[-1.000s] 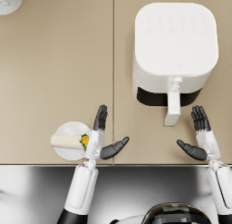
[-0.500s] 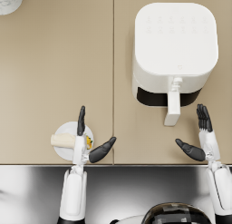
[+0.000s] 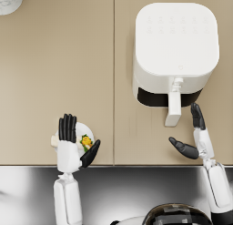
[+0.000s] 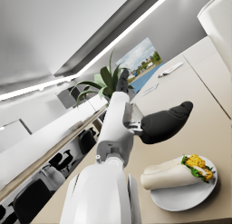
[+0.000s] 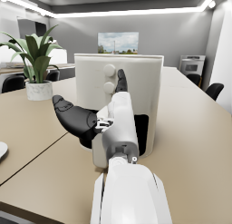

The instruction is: Pick up the chicken rolls and place it into the air fryer

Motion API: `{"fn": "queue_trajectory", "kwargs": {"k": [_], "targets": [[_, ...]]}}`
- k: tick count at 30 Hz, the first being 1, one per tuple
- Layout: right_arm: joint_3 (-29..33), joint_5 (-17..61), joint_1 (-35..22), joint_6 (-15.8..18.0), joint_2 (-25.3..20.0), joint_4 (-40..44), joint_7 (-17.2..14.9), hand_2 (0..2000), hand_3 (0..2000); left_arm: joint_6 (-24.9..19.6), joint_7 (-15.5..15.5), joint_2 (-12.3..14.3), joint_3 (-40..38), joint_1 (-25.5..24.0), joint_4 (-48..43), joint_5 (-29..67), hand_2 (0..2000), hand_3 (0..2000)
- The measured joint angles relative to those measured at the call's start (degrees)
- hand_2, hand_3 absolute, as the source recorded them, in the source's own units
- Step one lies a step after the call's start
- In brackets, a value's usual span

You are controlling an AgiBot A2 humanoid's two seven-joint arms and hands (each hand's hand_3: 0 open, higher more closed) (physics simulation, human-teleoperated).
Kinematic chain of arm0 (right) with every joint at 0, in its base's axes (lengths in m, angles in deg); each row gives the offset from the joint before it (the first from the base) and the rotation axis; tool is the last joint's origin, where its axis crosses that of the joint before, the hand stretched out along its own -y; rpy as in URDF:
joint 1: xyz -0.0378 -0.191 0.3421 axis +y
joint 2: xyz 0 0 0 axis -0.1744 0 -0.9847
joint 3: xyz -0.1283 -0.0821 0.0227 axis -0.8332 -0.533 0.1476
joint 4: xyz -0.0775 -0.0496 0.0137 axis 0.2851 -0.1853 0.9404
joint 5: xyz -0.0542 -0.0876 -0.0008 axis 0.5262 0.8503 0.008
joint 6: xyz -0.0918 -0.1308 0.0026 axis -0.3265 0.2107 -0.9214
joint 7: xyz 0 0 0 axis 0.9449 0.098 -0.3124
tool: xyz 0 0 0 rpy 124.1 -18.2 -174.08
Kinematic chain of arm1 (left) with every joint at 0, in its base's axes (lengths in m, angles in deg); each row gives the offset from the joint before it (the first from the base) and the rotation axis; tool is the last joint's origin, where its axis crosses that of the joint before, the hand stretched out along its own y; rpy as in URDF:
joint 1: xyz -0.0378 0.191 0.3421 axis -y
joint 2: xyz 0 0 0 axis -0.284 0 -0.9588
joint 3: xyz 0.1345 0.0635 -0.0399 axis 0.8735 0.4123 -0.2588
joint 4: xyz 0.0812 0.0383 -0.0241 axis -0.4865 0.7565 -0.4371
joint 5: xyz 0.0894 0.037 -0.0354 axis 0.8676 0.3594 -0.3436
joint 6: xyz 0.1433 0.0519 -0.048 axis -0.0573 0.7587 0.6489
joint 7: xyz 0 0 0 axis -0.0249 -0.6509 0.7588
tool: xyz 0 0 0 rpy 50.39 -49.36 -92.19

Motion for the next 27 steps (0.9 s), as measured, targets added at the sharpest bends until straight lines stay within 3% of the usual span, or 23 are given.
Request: {"fn": "queue_trajectory", "kwargs": {"k": [1,3,7,16,27], "targets": [[-0.1,0.0,0.0,0.0,-0.1,0.3,0.0,0,0,-6.0,0.0,0.2,-0.8,-0.3,-0.2,2.6,0,0],[-0.4,0.0,0.1,0.0,-0.3,0.6,0.0,0,0,-13.4,0.0,0.4,-2.2,-0.6,-0.6,7.8,0,0],[-1.0,0.0,0.4,0.0,-0.8,1.4,0.0,0,0,-19.1,0.0,0.5,-4.1,-0.9,-0.7,18.2,0,0],[-0.2,0.0,0.4,0.0,-2.0,3.5,0.0,0,0,-21.1,0.0,0.4,-2.7,-0.6,4.4,39.7,0,0],[1.0,0.0,-0.3,0.0,-3.6,7.6,0.0,0,0,-20.8,0.0,-0.1,1.4,2.2,13.7,43.0,0,0]]}}
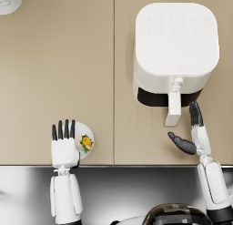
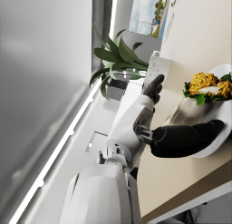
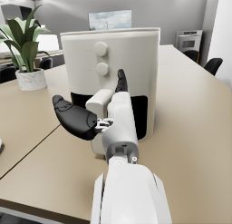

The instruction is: Pick up the chicken rolls and place it into the air fryer

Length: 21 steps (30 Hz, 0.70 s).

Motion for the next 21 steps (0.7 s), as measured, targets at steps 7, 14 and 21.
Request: {"fn": "queue_trajectory", "kwargs": {"k": [7,14,21], "targets": [[0.7,0.0,-0.2,0.0,-0.8,0.8,0.0,0,0,4.5,-0.2,-0.3,2.1,1.5,4.7,0.1,0,0],[0.1,0.0,-1.7,0.0,-2.1,6.1,0.0,0,0,4.3,0.5,-0.8,2.8,2.8,7.2,0.2,2000,1960],[-1.9,0.0,-3.1,0.0,-3.3,15.3,0.0,0,0,4.5,0.1,-1.3,3.0,4.3,-0.4,0.1,2000,2000]]}}
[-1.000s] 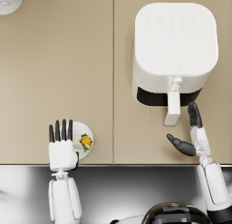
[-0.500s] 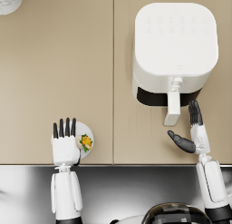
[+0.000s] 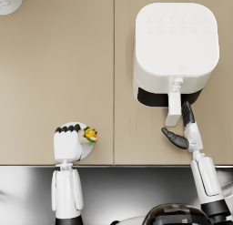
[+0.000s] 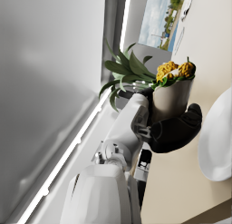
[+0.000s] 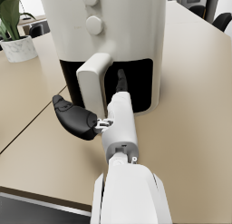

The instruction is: Pick up the chicken rolls and place it into the air fryer

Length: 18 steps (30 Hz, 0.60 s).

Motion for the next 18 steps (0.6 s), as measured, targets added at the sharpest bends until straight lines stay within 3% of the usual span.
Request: {"fn": "queue_trajectory", "kwargs": {"k": [6,10,11,12,14,16,17,18], "targets": [[-2.3,0.0,-2.4,0.0,-1.5,6.5,0.0,0,0,1.6,0.0,-1.3,1.9,3.5,-8.3,0.0,2000,2000],[-3.9,0.2,-4.0,-1.7,-1.7,7.9,0.0,0,0,1.8,0.0,-1.4,2.9,5.1,-11.0,-0.1,2000,2000],[-4.3,0.3,-4.3,-2.1,-1.5,8.2,0.0,1361,327,1.9,0.0,-1.4,3.2,5.3,-11.3,-0.1,2000,2000],[-4.9,0.4,-4.6,-3.5,-1.3,8.1,-0.1,2000,653,2.0,0.0,-1.3,3.6,5.5,-11.4,-0.1,2000,2000],[-5.9,0.4,-4.8,-7.2,-0.9,7.9,0.0,2000,1307,4.3,0.0,-1.3,4.4,5.6,-11.6,-0.1,2000,2000],[-6.9,0.4,-4.9,-9.8,-0.7,7.4,0.0,2000,1960,13.6,0.0,-1.1,5.1,5.8,-11.7,-0.1,2000,2000],[-7.3,0.4,-4.9,-8.7,-0.6,7.0,0.0,2000,2000,16.4,0.0,-1.1,5.4,5.9,-11.6,-0.1,2000,2000],[-7.3,0.5,-4.7,-5.4,0.2,6.6,0.0,2000,2000,18.4,0.0,-1.0,5.7,6.2,-11.6,-0.1,2000,2000]]}}
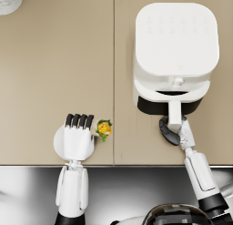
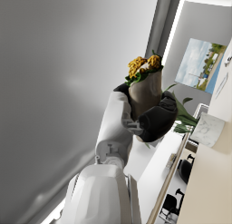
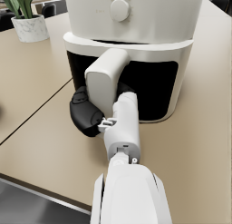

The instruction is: Pick up the chicken rolls and place it into the air fryer

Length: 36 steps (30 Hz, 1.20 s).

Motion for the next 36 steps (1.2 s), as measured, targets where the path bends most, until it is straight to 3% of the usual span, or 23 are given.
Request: {"fn": "queue_trajectory", "kwargs": {"k": [2,9,15,18,21,31,32,36], "targets": [[-1.1,0.1,0.4,0.7,1.3,-1.3,0.0,2000,2000,2.4,0.0,0.2,0.9,0.7,-0.1,0.0,2000,2000],[-7.1,-0.1,4.1,-3.8,8.7,-10.6,-0.6,2000,2000,4.8,0.0,2.4,6.6,6.1,1.0,0.0,2000,2000],[-14.0,-0.1,5.8,-3.4,19.0,-18.7,-0.6,2000,2000,4.8,0.0,5.8,10.5,11.7,2.9,0.0,2000,2000],[-18.5,-0.1,4.8,-1.4,25.7,-22.3,-0.3,2000,2000,4.8,0.0,7.5,12.6,14.2,3.8,0.0,2000,2000],[-20.3,-0.2,6.1,-0.7,29.3,-25.6,-0.1,2000,2000,4.8,0.0,9.2,15.2,16.1,4.5,0.0,2000,2000],[-24.8,-0.2,10.0,-3.3,36.9,-33.5,0.1,2000,2000,5.5,-0.1,16.5,22.2,24.8,13.0,0.0,2000,2000],[-24.9,-0.3,10.4,-3.4,37.3,-33.9,0.1,2000,2000,5.5,0.0,13.8,26.9,27.7,14.1,-0.1,2000,2000],[-25.2,-0.3,10.9,-3.1,37.8,-34.4,0.1,2000,2000,4.7,0.0,15.4,30.6,29.6,18.3,0.0,2000,2000]]}}
